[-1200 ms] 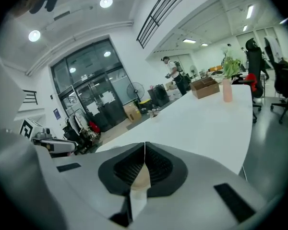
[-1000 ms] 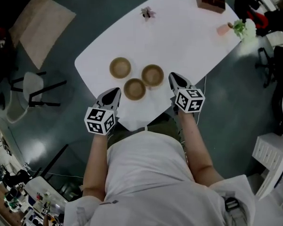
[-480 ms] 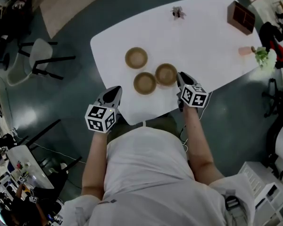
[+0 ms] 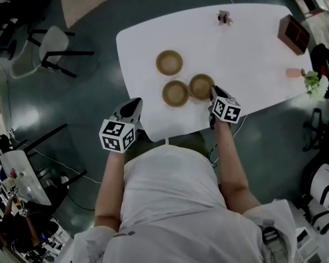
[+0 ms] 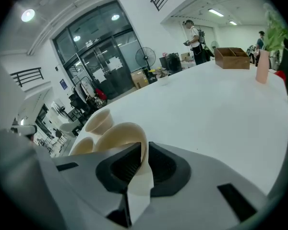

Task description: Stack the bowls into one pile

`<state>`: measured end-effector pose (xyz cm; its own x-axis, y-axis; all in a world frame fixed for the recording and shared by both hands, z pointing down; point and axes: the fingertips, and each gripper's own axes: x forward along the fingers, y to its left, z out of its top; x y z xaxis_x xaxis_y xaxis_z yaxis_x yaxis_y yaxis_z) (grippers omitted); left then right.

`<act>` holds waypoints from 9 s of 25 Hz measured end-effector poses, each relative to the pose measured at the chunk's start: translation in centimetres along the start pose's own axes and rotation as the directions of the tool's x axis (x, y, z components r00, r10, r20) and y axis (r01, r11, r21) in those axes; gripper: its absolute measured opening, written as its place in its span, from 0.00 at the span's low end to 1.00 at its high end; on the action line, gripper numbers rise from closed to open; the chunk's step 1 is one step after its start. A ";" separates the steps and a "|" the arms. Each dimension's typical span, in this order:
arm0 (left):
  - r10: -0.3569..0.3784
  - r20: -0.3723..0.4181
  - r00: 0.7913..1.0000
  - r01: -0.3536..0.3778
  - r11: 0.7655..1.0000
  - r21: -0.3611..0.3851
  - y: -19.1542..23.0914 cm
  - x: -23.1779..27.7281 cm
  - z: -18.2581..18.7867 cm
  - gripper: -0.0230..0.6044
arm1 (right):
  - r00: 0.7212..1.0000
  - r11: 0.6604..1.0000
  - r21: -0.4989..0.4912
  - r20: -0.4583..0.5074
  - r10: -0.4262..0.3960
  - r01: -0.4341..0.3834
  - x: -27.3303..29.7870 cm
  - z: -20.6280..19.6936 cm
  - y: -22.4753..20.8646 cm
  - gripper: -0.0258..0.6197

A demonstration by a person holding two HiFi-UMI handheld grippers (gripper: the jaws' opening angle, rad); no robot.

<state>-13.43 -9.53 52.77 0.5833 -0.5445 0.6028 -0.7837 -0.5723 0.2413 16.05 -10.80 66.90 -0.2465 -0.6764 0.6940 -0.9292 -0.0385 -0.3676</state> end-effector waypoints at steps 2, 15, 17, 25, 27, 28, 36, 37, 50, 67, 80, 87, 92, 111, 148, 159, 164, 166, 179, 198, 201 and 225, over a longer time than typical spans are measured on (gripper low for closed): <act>0.007 0.002 1.000 -0.007 1.000 -0.006 0.4 -0.3 -0.1 0.04 | 1.000 1.000 -0.005 0.005 -0.012 0.012 -0.1 0.4 0.2 0.10; -0.023 0.045 0.999 0.024 0.999 -0.025 2.1 -0.6 0.4 0.04 | 0.999 1.000 0.014 0.047 -0.007 0.006 -1.7 3.2 2.0 0.08; -0.035 0.053 0.998 0.036 0.999 -0.027 2.3 -0.6 0.5 0.04 | 0.999 1.000 0.007 0.053 -0.006 0.005 -2.2 3.8 2.7 0.08; -0.070 0.093 0.993 0.074 0.996 -0.046 3.4 -1.0 0.8 0.04 | 0.998 0.999 -0.014 0.054 0.032 -0.031 -3.5 5.4 6.0 0.08; -0.075 0.099 0.992 0.080 0.996 -0.046 3.8 -1.2 0.8 0.04 | 0.998 0.999 -0.023 0.044 0.046 -0.045 -3.4 5.2 7.2 0.08; -0.076 0.102 0.992 0.081 0.996 -0.045 4.0 -1.3 0.8 0.04 | 0.998 0.998 -0.028 0.038 0.053 -0.052 -3.3 5.0 7.8 0.08; -0.078 0.110 0.991 0.084 0.995 -0.053 5.3 -2.1 0.9 0.04 | 0.994 0.992 -0.071 -0.024 0.105 -0.106 -2.0 3.1 11.9 0.08; -0.078 0.109 0.991 0.084 0.995 -0.054 5.4 -2.1 0.8 0.04 | 0.994 0.991 -0.078 -0.031 0.108 -0.110 -1.9 2.9 12.3 0.08; -0.049 0.090 0.995 0.056 0.995 -0.078 6.3 -3.4 -0.7 0.04 | 0.989 0.988 -0.109 -0.113 0.094 -0.107 0.2 -0.3 12.9 0.09; -0.051 0.081 0.995 0.058 0.995 -0.084 6.3 -3.5 -1.3 0.04 | 0.991 0.991 -0.102 -0.115 0.074 -0.086 0.9 -1.6 12.3 0.17; -0.120 0.039 0.992 0.122 0.991 -0.061 5.5 -0.2 -0.1 0.04 | 0.997 0.997 -0.037 -0.030 0.071 -0.072 -1.9 -0.1 12.2 0.17; -0.177 0.009 0.984 0.178 0.983 -0.037 5.6 2.8 1.7 0.04 | 0.999 0.999 0.029 0.033 0.039 -0.040 -3.5 -0.1 11.8 0.17; -0.218 -0.034 0.975 0.218 0.976 -0.004 5.7 5.6 3.0 0.06 | 0.997 0.999 -0.021 0.068 -0.041 0.042 -5.1 0.2 12.0 0.17; -0.256 -0.225 0.940 0.272 0.961 0.043 7.4 17.2 2.5 0.23 | 0.927 0.915 0.219 0.086 -0.365 0.340 -11.8 -6.6 11.0 0.17; -0.159 -0.228 0.961 0.161 0.987 -0.008 6.2 17.0 2.1 0.07 | 0.898 0.855 0.362 0.090 -0.430 0.373 -20.3 -14.2 7.8 0.16; -0.155 -0.175 0.972 0.155 0.988 -0.015 3.9 13.2 3.0 0.07 | 0.923 0.899 0.311 0.131 -0.362 0.309 -20.9 -13.5 6.8 0.16; -0.159 -0.161 0.974 0.158 0.987 -0.023 2.2 12.2 2.9 0.07 | 0.931 0.914 0.292 0.149 -0.333 0.280 -21.3 -13.1 5.9 0.15; -0.162 -0.160 0.974 0.161 0.987 -0.019 1.3 11.8 2.7 0.07 | 0.934 0.920 0.283 0.154 -0.322 0.270 -21.5 -13.0 5.8 0.15; -0.167 -0.196 0.966 0.168 0.986 -0.010 -3.0 10.8 -0.6 0.07 | 0.951 0.938 0.264 0.154 -0.269 0.223 -22.8 -14.1 4.2 0.15; -0.167 -0.280 0.945 0.169 0.986 -0.018 -3.0 12.9 -4.8 0.07 | 0.947 0.916 0.300 0.096 -0.306 0.266 -23.8 -17.2 4.1 0.13; -0.159 -0.288 0.944 0.164 0.986 -0.008 -2.8 13.3 -5.0 0.07 | 0.945 0.912 0.305 0.091 -0.313 0.273 -23.9 -17.5 4.2 0.13; -0.141 -0.287 0.947 0.168 0.983 0.072 -3.2 13.3 -4.7 0.22 | 0.945 0.911 0.312 0.095 -0.312 0.270 -24.0 -17.3 4.5 0.13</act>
<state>-4.14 -12.04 63.63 0.6016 -0.2592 0.7556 -0.6574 -0.6980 0.2840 12.99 18.02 59.25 0.0832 -0.6971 0.7121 -0.8269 -0.4471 -0.3411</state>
